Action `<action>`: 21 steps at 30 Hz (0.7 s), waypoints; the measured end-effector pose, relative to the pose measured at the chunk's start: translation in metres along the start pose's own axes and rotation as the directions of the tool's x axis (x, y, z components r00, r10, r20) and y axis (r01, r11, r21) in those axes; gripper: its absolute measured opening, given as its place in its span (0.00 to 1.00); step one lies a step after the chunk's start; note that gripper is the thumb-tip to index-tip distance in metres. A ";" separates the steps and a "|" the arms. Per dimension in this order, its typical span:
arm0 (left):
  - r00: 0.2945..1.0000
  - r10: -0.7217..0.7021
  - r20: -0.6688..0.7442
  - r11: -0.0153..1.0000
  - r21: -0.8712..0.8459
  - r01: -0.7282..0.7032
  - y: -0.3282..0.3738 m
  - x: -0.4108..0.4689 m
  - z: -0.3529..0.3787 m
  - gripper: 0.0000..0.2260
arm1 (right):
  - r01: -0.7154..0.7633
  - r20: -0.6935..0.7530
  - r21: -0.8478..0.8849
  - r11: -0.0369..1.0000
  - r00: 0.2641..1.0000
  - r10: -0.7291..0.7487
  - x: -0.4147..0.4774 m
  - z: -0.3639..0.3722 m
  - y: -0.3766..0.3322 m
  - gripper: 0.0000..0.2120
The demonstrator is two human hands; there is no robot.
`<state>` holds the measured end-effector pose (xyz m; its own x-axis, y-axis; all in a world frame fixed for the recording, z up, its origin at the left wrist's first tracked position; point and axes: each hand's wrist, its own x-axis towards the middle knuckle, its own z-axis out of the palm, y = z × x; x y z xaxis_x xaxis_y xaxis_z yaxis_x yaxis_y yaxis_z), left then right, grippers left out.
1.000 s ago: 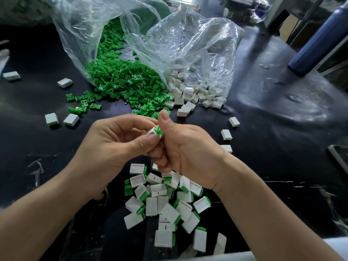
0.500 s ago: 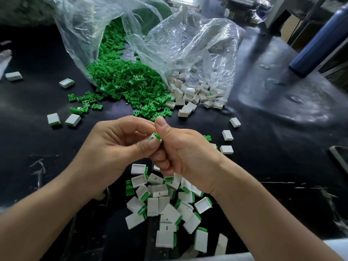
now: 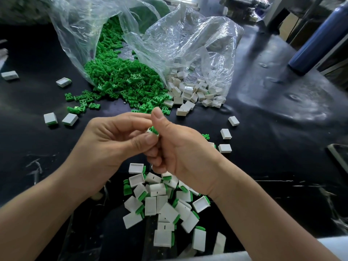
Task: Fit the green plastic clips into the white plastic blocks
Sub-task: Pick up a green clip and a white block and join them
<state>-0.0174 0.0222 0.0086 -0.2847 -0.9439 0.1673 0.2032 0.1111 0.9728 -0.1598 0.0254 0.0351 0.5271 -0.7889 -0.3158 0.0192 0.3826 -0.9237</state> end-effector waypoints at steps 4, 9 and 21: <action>0.997 -0.001 0.072 0.984 0.180 -0.012 -0.001 0.000 -0.005 0.21 | -0.030 -0.033 0.040 0.999 0.999 0.032 0.001 0.001 0.002 0.23; 0.999 0.019 0.031 0.977 0.214 -0.026 0.000 0.000 0.000 0.27 | -0.030 -0.081 0.081 0.996 0.996 0.037 0.002 0.004 0.006 0.16; 0.999 -0.030 -0.025 0.996 0.082 0.032 0.004 -0.002 0.002 0.16 | -0.032 0.043 0.126 0.992 0.999 0.026 0.003 -0.003 0.001 0.25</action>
<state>-0.0185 0.0248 0.0124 -0.2674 -0.9543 0.1338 0.1160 0.1059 0.9876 -0.1605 0.0225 0.0324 0.5639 -0.7570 -0.3303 0.1092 0.4648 -0.8787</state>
